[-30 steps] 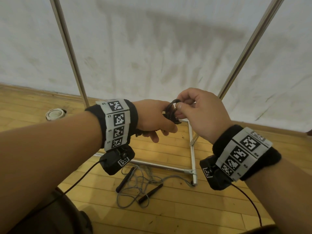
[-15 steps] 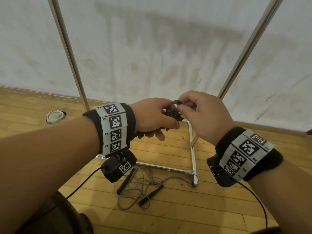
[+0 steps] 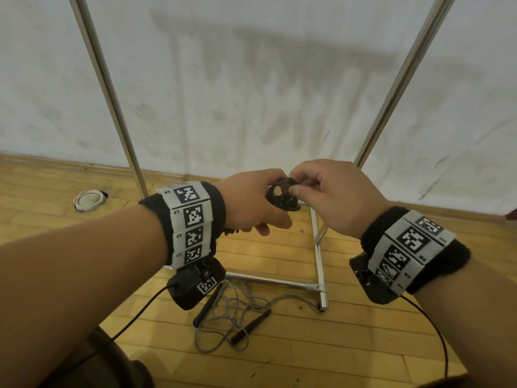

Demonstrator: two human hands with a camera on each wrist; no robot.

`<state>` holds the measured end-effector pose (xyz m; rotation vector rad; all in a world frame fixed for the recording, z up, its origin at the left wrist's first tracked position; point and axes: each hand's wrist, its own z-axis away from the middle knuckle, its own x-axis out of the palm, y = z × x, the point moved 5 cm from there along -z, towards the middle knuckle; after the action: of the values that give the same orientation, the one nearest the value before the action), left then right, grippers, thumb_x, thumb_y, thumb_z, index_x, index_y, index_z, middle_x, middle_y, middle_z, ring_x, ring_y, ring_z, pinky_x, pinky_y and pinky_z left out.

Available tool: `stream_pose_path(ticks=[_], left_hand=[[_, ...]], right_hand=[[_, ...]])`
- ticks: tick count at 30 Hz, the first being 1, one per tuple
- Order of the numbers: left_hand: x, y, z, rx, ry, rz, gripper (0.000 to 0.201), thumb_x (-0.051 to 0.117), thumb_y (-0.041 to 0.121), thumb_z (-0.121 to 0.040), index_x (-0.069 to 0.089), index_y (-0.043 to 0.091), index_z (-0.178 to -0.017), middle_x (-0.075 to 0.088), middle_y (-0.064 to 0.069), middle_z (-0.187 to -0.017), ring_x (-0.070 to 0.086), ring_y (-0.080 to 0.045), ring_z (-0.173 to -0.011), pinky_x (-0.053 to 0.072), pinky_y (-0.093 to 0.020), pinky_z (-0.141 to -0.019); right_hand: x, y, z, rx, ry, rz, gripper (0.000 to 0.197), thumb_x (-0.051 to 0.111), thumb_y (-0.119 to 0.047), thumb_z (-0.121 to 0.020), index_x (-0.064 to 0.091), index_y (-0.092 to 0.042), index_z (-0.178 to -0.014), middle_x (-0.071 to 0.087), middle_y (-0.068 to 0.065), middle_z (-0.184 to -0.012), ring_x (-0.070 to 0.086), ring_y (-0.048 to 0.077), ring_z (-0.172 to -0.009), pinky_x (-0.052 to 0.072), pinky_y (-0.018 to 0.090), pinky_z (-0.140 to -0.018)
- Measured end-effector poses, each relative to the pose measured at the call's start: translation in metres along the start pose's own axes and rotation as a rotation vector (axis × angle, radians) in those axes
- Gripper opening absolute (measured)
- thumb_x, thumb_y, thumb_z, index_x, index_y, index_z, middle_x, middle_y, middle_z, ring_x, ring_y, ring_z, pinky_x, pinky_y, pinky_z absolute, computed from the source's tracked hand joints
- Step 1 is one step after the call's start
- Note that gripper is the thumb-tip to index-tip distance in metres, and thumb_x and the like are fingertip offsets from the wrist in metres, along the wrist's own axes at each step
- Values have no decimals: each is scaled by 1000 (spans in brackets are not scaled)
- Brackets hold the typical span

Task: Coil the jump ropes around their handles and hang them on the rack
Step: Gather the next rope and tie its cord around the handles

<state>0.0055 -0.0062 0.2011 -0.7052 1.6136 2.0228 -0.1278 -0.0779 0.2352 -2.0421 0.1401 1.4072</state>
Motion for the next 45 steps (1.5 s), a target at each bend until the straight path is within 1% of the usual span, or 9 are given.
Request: stream_pose_path(ticks=[4,8,15,19,22,29,33,38,45], left_hand=[[5,0,-1,-8,-12,-27,50,90,28,-81,56,35,-116,74,4,-100,77,-12,-70,56,-22,-53],[6,1,-2,-19,-8,-6,57,91,27,-80,55,34,-124,75,0,-100,78,-17,-73,57,-25,-56],[5,7,-2,-19,6,80,49,90,32,-81,52,43,-111,77,3,-77,71,-8,-57,49,-20,-48],[9,17,-3,-4,-18,113,45,87,36,-86,51,42,-112,72,17,-65,64,-4,-47,44,-17,-40],[11,20,-1,-10,-34,102,42,82,38,-90,46,43,-111,70,16,-59,61,-4,-43,42,-17,-37],[14,28,-3,36,-8,11,42,81,40,-91,41,45,-106,70,3,-79,65,-5,-48,44,-17,-39],[10,26,-3,32,-58,227,42,83,35,-89,47,39,-112,75,0,-82,69,-18,-59,50,-29,-47],[7,25,3,74,-182,481,37,77,18,-95,49,31,-114,75,-7,-92,64,-19,-55,48,-25,-42],[5,19,8,120,-279,593,40,80,20,-87,54,33,-114,75,-13,-99,66,-23,-60,51,-28,-47]], right_hand=[[0,-3,-2,-69,-104,118,9,62,-30,-99,70,-28,-101,63,-13,-85,58,5,-79,52,31,-76],[-1,-8,-1,-123,-139,131,5,65,-25,-97,66,-28,-93,56,-14,-90,54,3,-82,43,21,-74],[-7,10,4,80,-83,-278,6,76,-21,-90,71,-25,-89,69,-11,-94,69,-1,-84,50,7,-73],[-6,21,14,247,-108,-646,7,73,-10,-92,70,-9,-99,76,11,-100,71,16,-80,57,20,-67],[-7,25,16,271,-144,-736,10,66,-16,-97,72,-10,-104,76,14,-101,73,20,-86,59,26,-71],[-9,27,19,264,-117,-779,17,67,-2,-95,66,-9,-110,73,24,-105,70,22,-82,58,25,-67],[-11,22,18,275,-44,-941,22,67,4,-90,64,-5,-109,65,27,-103,61,32,-86,49,43,-75],[-12,15,17,281,-76,-1140,38,71,-8,-77,61,-5,-113,61,26,-103,57,38,-91,45,46,-78],[-12,4,13,255,-195,-1130,31,68,-13,-80,56,-9,-109,58,34,-106,50,46,-91,39,42,-69]])
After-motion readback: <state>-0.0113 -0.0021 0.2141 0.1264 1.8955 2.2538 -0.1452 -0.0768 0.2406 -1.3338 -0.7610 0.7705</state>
